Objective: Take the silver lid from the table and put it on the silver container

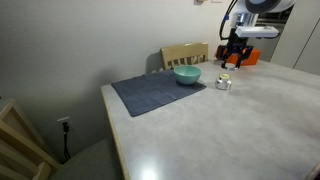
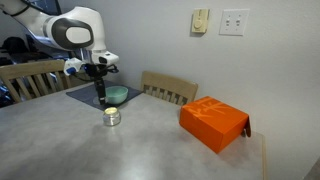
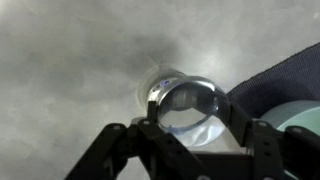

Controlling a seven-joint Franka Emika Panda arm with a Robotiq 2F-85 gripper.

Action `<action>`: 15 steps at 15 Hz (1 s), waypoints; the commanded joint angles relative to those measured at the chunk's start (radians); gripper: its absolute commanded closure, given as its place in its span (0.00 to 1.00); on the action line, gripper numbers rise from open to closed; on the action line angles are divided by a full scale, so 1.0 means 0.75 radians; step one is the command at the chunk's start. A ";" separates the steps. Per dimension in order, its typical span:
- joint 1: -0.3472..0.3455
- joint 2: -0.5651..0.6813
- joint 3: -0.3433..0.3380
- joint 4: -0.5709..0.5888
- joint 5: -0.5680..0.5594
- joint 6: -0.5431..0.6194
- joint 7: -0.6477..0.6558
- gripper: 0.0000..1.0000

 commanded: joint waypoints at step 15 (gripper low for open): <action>-0.060 0.278 0.004 0.316 0.063 -0.054 -0.035 0.56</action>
